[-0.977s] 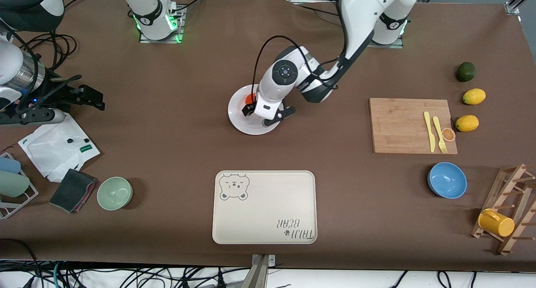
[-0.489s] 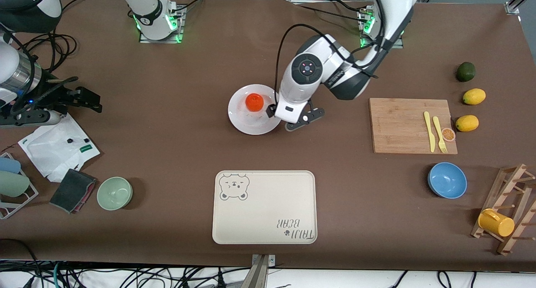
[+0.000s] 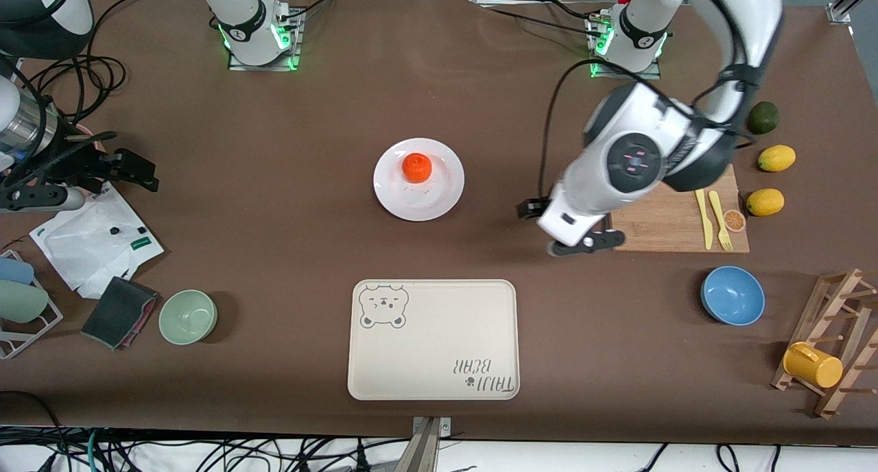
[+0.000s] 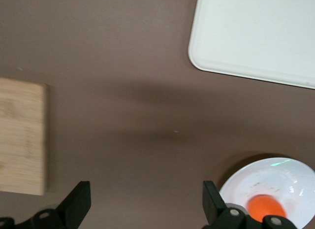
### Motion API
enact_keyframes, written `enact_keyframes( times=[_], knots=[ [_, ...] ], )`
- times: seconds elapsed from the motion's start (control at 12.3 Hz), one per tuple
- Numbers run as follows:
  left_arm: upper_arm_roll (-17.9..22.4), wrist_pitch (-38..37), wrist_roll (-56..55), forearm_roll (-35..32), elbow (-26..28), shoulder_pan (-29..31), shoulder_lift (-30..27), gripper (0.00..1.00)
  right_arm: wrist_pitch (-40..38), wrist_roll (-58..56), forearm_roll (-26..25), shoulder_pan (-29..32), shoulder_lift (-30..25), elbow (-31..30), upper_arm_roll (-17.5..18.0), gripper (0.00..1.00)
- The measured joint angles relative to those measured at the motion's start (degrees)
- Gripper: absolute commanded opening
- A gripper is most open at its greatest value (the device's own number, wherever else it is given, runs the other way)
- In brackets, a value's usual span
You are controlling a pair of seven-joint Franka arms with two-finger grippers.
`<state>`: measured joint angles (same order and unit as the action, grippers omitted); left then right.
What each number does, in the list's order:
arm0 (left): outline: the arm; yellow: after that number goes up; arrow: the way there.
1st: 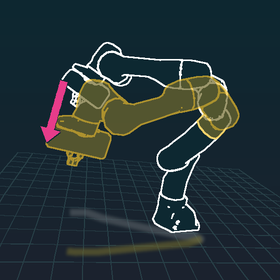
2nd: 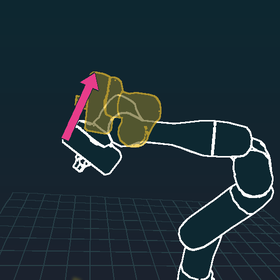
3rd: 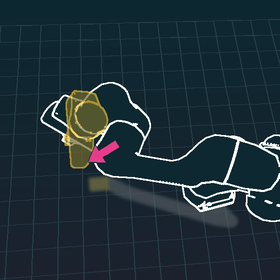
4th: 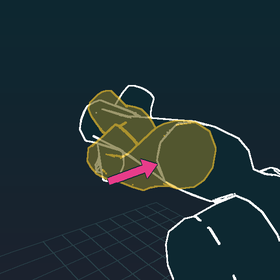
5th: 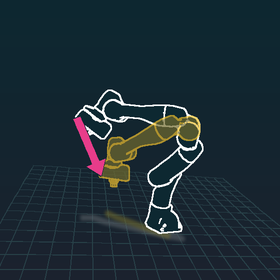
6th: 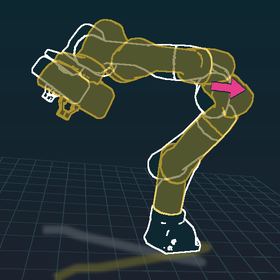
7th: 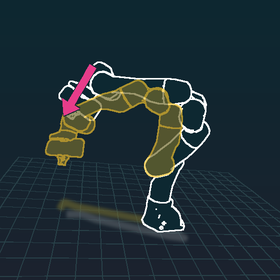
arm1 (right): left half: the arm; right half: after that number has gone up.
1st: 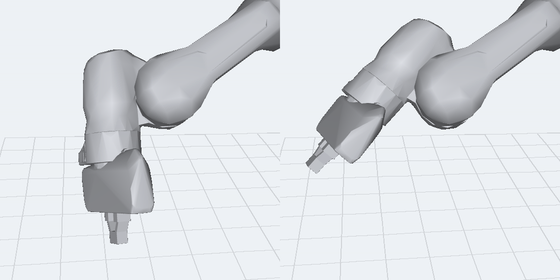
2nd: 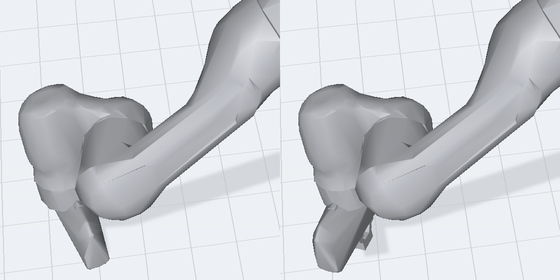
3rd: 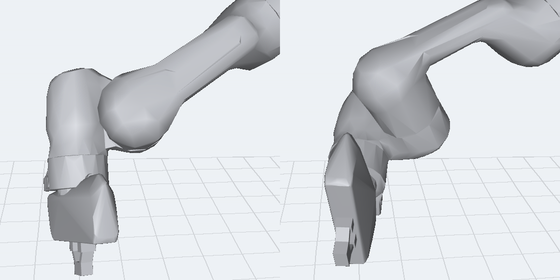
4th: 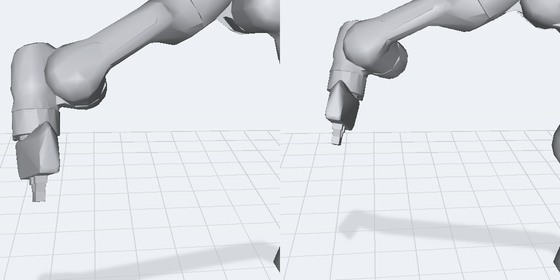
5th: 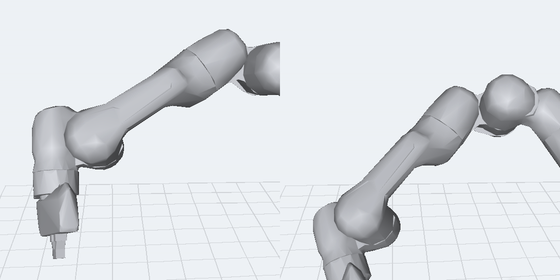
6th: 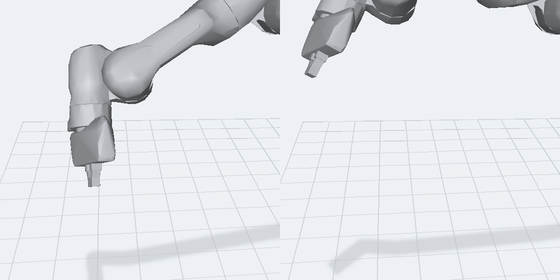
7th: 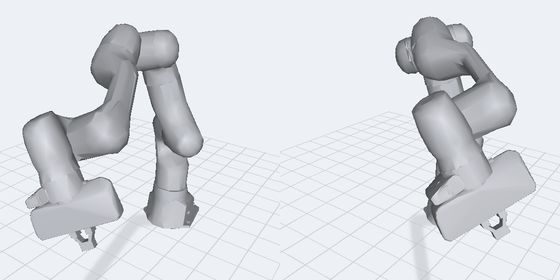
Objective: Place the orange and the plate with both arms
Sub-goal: 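Raise the left gripper back while the right gripper reaches toward the plate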
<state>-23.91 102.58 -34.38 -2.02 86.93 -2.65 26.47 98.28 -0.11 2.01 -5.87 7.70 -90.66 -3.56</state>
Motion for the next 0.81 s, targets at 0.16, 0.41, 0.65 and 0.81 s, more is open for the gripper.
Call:
enact_keyframes(
  times=[0.16,0.41,0.65,0.81],
  knots=[
    [0.04,-2.14,7.05,-0.01,-0.18,4.36,-2.25,1.00,0.03,-0.01,-0.02,-0.20,0.89,-0.01,0.03,1.00],
    [-0.14,-7.71,12.33,0.11,-1.89,11.04,-7.12,1.00,-0.20,-0.07,-0.16,-0.13,1.10,0.03,0.00,1.00],
    [-0.13,-22.01,12.98,0.17,-9.85,13.11,-10.96,1.00,-4.01,-0.07,-0.17,-0.26,1.04,0.05,0.05,1.00],
    [-0.05,-26.78,12.99,-0.28,-13.53,13.18,-11.79,1.00,-5.67,-0.07,-0.17,-0.39,1.11,0.04,0.34,1.00]
  ],
)
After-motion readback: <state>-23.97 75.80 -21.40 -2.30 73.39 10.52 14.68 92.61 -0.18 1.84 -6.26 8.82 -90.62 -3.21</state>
